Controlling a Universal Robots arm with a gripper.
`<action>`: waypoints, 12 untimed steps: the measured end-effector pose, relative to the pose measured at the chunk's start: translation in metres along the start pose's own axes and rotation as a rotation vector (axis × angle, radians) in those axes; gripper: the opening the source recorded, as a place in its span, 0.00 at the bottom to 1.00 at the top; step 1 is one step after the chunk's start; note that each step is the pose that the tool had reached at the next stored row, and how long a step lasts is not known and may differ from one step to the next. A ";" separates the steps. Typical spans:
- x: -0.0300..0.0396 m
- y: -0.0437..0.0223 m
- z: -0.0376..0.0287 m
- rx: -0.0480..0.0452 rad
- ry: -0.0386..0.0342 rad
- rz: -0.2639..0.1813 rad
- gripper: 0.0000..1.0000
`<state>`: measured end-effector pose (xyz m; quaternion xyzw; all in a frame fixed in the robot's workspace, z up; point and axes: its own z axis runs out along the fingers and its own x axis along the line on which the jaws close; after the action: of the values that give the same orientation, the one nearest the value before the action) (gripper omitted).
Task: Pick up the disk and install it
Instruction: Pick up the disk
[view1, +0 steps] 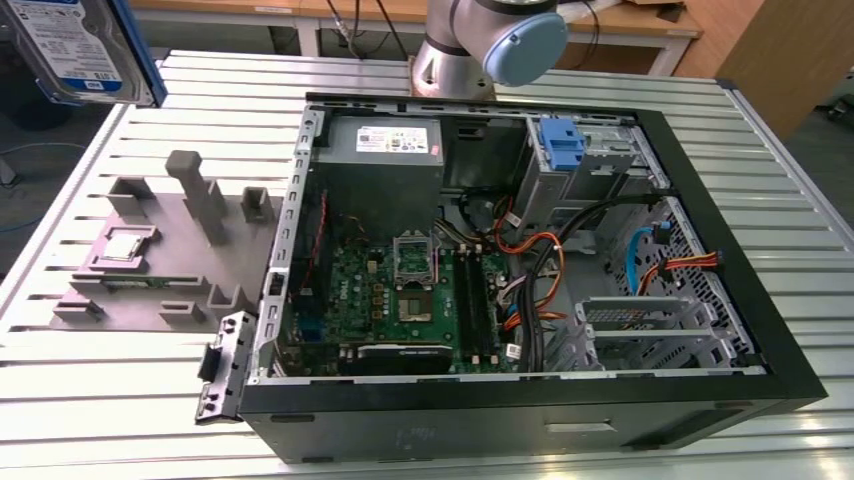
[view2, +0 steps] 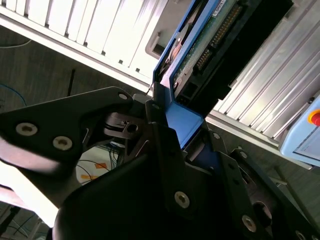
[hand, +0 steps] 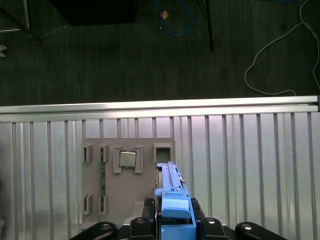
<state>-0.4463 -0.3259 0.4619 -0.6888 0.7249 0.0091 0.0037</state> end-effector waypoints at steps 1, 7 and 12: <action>0.0004 0.0000 0.0000 0.0000 0.0000 0.000 0.37; 0.0059 -0.0003 -0.0001 0.0001 0.0000 0.000 0.37; 0.0071 -0.0003 -0.0001 0.0001 0.0000 0.000 0.37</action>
<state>-0.4463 -0.3330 0.4618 -0.6888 0.7249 0.0091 0.0038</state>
